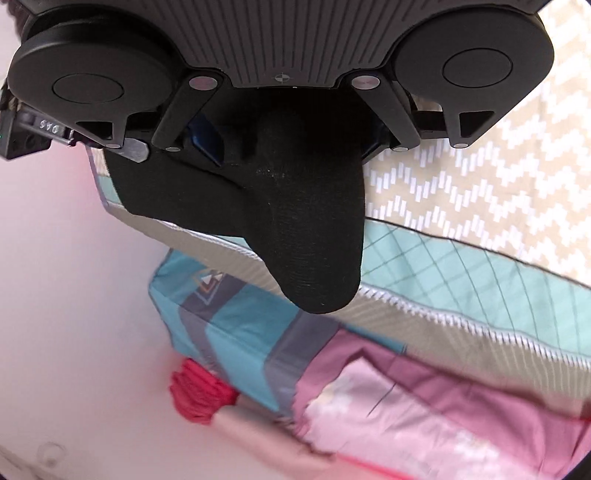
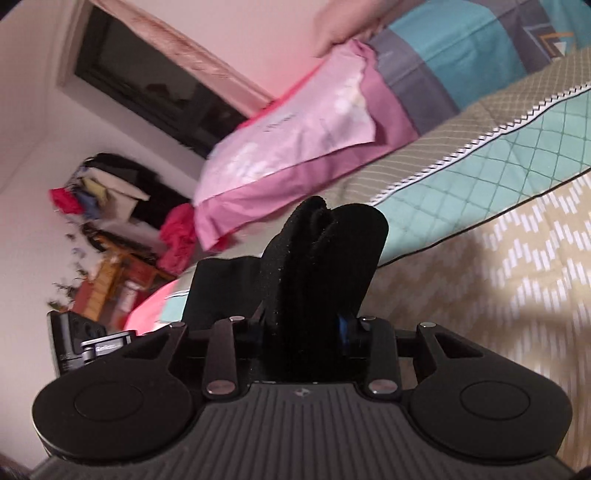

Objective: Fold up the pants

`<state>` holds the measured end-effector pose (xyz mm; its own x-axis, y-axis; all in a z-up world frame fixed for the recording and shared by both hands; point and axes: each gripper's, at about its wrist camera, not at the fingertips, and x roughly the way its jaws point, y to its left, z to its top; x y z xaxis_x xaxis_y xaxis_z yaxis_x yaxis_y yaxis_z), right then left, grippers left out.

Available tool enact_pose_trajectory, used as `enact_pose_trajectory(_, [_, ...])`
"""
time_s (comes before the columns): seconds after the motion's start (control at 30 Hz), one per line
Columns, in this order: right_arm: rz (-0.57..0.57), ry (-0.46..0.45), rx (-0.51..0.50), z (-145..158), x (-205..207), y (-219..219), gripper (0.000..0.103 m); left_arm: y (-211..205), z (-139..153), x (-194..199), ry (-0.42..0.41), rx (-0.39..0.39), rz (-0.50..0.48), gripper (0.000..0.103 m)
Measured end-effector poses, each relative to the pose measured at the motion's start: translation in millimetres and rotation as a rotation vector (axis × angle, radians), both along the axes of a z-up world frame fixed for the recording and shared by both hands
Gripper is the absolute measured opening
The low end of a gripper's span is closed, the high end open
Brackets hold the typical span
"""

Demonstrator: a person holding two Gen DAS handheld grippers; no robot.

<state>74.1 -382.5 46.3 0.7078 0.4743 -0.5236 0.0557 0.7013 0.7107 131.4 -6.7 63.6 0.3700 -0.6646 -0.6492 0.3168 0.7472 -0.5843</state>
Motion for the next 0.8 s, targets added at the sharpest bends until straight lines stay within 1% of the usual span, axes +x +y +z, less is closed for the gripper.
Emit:
enact_pose_trajectory(0.1, [0.005, 0.009, 0.002, 23.5, -35.7, 10.9, 0.039, 8.4, 24.3, -38.8, -0.015, 0.005, -0.043, 0.103])
enact_pose_trajectory(0.17, [0.000, 0.034, 0.020, 28.2, -65.0, 17.2, 0.039, 12.4, 28.4, -66.6, -0.007, 0.030, -0.066, 0.103])
enact_pose_trajectory(0.23, [-0.017, 0.081, 0.014, 22.8, -94.5, 22.5, 0.043, 10.0, 19.6, -93.3, 0.010, 0.074, -0.103, 0.103])
enact_pose_trajectory(0.27, [-0.031, 0.112, 0.000, 15.6, -106.9, 24.7, 0.044, 6.8, 10.7, -105.5, 0.016, 0.120, -0.125, 0.103])
enact_pose_trajectory(0.3, [-0.043, 0.149, -0.026, 4.7, -117.6, 27.4, 0.049, 1.4, -1.8, -115.9, 0.028, 0.176, -0.144, 0.103])
enact_pose_trajectory(0.33, [-0.055, 0.195, -0.091, -9.2, -124.9, 32.8, 0.052, -3.1, -17.0, -123.9, 0.048, 0.229, -0.166, 0.103])
enact_pose_trajectory(0.37, [-0.089, 0.261, -0.190, -21.6, -130.7, 37.8, 0.052, -11.3, -34.0, -131.2, 0.061, 0.303, -0.187, 0.103])
enact_pose_trajectory(0.4, [-0.143, 0.344, -0.324, -31.3, -134.7, 42.9, 0.053, -19.2, -49.1, -137.0, 0.074, 0.390, -0.195, 0.103])
enact_pose_trajectory(0.43, [-0.187, 0.374, -0.461, -33.9, -139.2, 49.8, 0.068, -24.4, -60.8, -141.8, 0.084, 0.446, -0.203, 0.103])
enact_pose_trajectory(0.47, [-0.224, 0.319, -0.516, -27.2, -146.8, 56.5, 0.066, -24.1, -63.6, -146.3, 0.062, 0.436, -0.196, 0.103])
enact_pose_trajectory(0.5, [-0.250, 0.269, -0.566, -17.6, -151.1, 65.4, 0.061, -23.2, -61.7, -149.2, 0.034, 0.432, -0.181, 0.103])
enact_pose_trajectory(0.53, [-0.268, 0.217, -0.636, -8.0, -152.7, 77.5, 0.057, -23.4, -59.8, -150.8, 0.023, 0.439, -0.178, 0.103])
enact_pose_trajectory(0.57, [-0.278, 0.151, -0.707, -0.3, -154.4, 91.1, 0.057, -24.0, -57.7, -151.4, 0.013, 0.440, -0.178, 0.103])
enact_pose_trajectory(0.6, [-0.255, 0.084, -0.748, 5.3, -153.2, 107.2, 0.057, -25.8, -56.6, -152.9, 0.004, 0.442, -0.182, 0.103])
enact_pose_trajectory(0.63, [-0.198, 0.036, -0.748, 6.5, -149.1, 119.7, 0.054, -27.5, -56.6, -153.7, -0.001, 0.450, -0.189, 0.103])
enact_pose_trajectory(0.67, [-0.123, 0.001, -0.710, 5.8, -143.5, 132.9, 0.053, -30.2, -57.2, -155.2, -0.007, 0.458, -0.193, 0.103])
enact_pose_trajectory(0.7, [-0.053, -0.018, -0.648, 2.3, -137.6, 143.5, 0.051, -33.2, -58.7, -156.7, -0.013, 0.463, -0.196, 0.103])
enact_pose_trajectory(0.73, [0.009, -0.023, -0.587, -4.4, -130.6, 151.6, 0.050, -33.5, -59.4, -157.4, -0.019, 0.466, -0.196, 0.103])
enact_pose_trajectory(0.77, [0.059, -0.020, -0.555, -13.0, -123.1, 155.4, 0.050, -31.8, -59.8, -158.0, -0.019, 0.466, -0.193, 0.103])
enact_pose_trajectory(0.8, [0.078, -0.010, -0.566, -22.8, -115.7, 156.6, 0.046, -33.5, -62.0, -157.4, -0.015, 0.464, -0.190, 0.103])
